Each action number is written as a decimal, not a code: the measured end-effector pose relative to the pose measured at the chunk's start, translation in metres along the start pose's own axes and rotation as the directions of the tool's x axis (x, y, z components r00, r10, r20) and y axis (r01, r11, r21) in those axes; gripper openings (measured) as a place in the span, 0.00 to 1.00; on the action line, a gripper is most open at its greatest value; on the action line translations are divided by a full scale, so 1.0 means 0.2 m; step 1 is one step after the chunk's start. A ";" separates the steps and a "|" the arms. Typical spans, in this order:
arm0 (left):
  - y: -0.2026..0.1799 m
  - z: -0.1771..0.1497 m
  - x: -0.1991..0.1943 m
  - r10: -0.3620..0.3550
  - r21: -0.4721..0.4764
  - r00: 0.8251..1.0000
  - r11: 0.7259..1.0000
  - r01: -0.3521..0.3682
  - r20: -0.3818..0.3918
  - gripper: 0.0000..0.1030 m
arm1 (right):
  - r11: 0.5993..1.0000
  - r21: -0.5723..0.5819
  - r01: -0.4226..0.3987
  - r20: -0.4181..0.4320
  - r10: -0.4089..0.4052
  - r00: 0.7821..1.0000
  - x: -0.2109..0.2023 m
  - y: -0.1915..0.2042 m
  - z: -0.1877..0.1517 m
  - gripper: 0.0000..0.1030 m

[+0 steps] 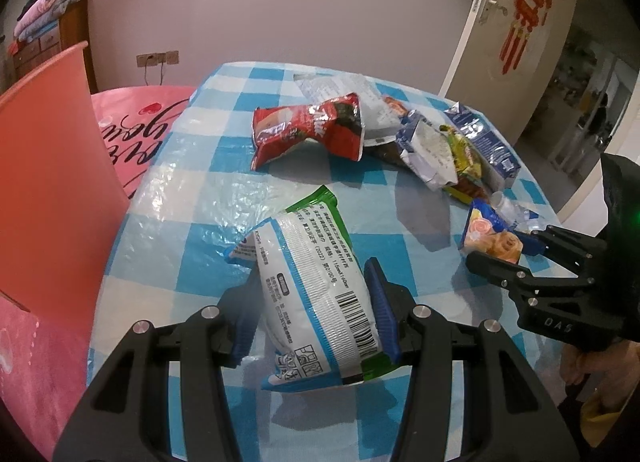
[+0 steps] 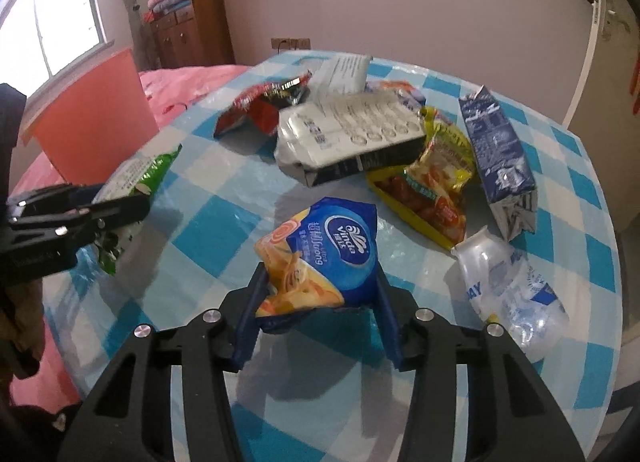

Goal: Collect trash
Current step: 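Lift the white-green wrapper and tissue pack and carry them over the orange bucket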

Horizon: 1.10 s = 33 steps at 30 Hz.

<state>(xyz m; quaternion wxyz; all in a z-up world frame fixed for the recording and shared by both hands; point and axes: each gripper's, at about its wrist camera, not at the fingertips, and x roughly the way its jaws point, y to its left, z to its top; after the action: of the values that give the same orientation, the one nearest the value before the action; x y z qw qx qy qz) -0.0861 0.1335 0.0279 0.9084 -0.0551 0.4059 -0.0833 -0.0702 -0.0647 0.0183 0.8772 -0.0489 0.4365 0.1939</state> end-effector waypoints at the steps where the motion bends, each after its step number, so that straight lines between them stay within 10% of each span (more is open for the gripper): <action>1: 0.00 0.00 -0.02 -0.005 0.002 1.000 1.000 0.005 0.009 0.50 | 1.000 0.005 -0.003 0.005 0.003 1.000 -0.02 0.00 0.01 0.49; 15: 0.04 0.18 -0.30 -0.069 -0.008 0.983 0.997 0.071 0.171 0.45 | 0.996 0.016 -0.087 0.065 0.085 0.994 -0.23 0.20 0.25 0.49; 33: 0.05 -0.06 0.04 -0.007 0.105 0.996 0.994 0.017 -0.088 0.72 | 0.992 0.068 -0.108 0.026 0.107 0.994 -0.14 0.20 0.16 0.49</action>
<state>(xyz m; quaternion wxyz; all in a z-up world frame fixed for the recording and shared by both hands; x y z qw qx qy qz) -0.0891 0.1406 0.0134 0.8910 -0.0057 0.4399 -0.1124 -0.0768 -0.0277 0.0622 0.8715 0.0073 0.4351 0.2262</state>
